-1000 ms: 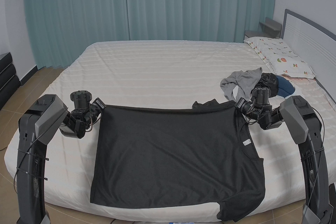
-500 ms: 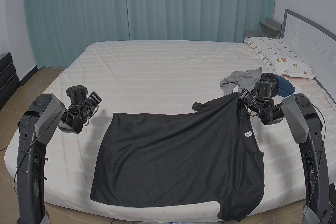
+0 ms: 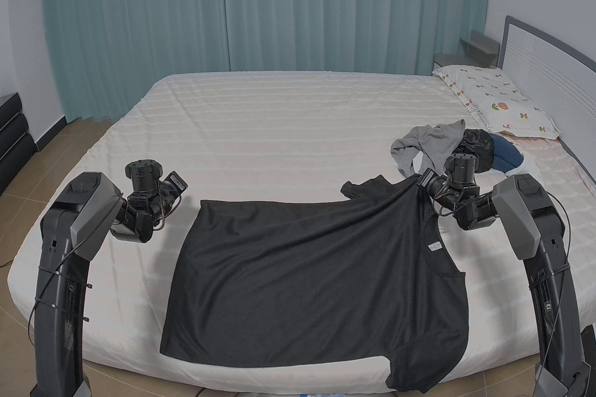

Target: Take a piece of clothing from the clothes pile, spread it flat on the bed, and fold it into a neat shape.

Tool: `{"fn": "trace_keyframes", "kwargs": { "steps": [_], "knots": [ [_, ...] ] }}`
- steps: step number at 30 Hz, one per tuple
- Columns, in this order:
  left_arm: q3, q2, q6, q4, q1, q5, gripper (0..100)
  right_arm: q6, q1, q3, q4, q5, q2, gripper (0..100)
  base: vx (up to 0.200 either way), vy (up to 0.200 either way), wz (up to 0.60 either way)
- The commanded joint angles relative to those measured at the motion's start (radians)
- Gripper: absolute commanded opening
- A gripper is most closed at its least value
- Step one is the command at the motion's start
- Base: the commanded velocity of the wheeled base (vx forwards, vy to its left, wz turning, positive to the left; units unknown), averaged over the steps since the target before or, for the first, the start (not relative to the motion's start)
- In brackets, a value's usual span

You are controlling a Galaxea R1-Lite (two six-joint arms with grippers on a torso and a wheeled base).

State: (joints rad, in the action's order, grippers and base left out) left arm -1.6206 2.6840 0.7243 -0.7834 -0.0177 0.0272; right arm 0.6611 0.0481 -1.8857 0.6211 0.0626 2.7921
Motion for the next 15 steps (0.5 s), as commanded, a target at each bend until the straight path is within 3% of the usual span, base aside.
{"fn": "trace_keyframes", "kwargs": {
  "steps": [1, 8, 15],
  "knots": [
    [0.004, 0.003, 0.003, 0.016, 0.015, 0.0, 100, 0.0, 0.001, 0.022, 0.002, -0.001, 0.004, 0, 0.0, 0.0, 0.0],
    [-0.015, -0.004, 0.001, 0.09, 0.035, 0.059, 100, -0.001, 0.004, 0.062, 0.003, 0.002, -0.017, 0, 0.0, 0.0, 0.0],
    [-0.045, 0.013, 0.006, 0.154, 0.081, 0.068, 100, 0.0, 0.013, 0.08, 0.008, 0.0, -0.019, 0, 0.0, 0.0, 0.0]
  ]
}}
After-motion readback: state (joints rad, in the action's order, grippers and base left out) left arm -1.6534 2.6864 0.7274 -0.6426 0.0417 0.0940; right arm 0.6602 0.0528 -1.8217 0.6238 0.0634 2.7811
